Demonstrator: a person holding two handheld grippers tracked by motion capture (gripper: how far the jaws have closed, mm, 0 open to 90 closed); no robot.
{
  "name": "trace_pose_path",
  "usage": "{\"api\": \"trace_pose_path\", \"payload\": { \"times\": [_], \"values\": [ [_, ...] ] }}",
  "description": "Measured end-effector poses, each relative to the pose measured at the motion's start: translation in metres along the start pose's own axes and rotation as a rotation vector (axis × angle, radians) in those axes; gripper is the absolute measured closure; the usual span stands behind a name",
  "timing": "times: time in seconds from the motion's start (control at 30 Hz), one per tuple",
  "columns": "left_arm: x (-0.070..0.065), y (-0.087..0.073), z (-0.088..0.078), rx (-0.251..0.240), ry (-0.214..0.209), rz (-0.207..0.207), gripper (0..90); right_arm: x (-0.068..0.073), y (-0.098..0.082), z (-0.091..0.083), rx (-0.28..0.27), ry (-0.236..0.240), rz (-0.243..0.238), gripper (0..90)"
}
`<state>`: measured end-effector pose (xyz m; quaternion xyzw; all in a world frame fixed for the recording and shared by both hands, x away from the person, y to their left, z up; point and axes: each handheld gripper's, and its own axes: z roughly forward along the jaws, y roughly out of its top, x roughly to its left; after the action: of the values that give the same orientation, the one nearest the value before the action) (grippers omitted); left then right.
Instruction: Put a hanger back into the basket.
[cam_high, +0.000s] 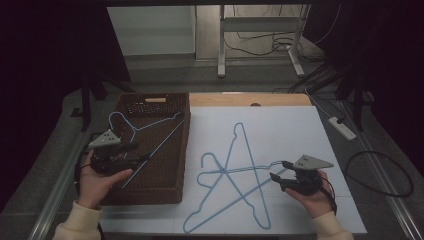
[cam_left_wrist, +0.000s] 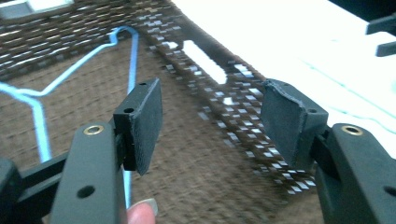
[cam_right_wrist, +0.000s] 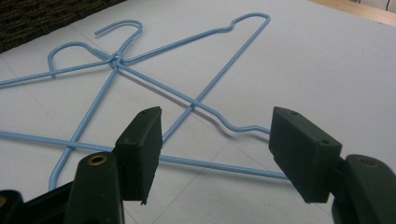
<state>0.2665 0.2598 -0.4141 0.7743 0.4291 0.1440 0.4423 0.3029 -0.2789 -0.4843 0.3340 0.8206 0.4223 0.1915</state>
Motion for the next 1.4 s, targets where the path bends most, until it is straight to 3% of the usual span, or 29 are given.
{"api": "trace_pose_path", "payload": {
  "times": [0.1,0.23,0.5,1.07,1.4],
  "values": [
    [-0.014,-0.001,0.001,-0.009,-0.035,0.014,38.5,0.000,0.000,0.000,0.000,0.001,-0.003,35.5],
    [-0.026,-0.004,0.005,-0.003,-0.048,0.028,38.4,0.001,0.001,0.000,-0.002,0.002,-0.004,35.5],
    [-0.039,-0.014,0.018,0.010,-0.074,0.046,38.5,0.002,0.002,0.002,0.006,-0.001,-0.015,35.5],
    [-0.041,-0.023,0.020,-0.022,-0.071,0.043,38.3,0.006,0.006,0.003,0.001,-0.005,-0.009,35.6],
    [-0.044,-0.025,0.021,-0.016,-0.085,0.058,38.3,0.014,0.014,0.009,0.033,-0.011,0.003,35.6]
  ]
}}
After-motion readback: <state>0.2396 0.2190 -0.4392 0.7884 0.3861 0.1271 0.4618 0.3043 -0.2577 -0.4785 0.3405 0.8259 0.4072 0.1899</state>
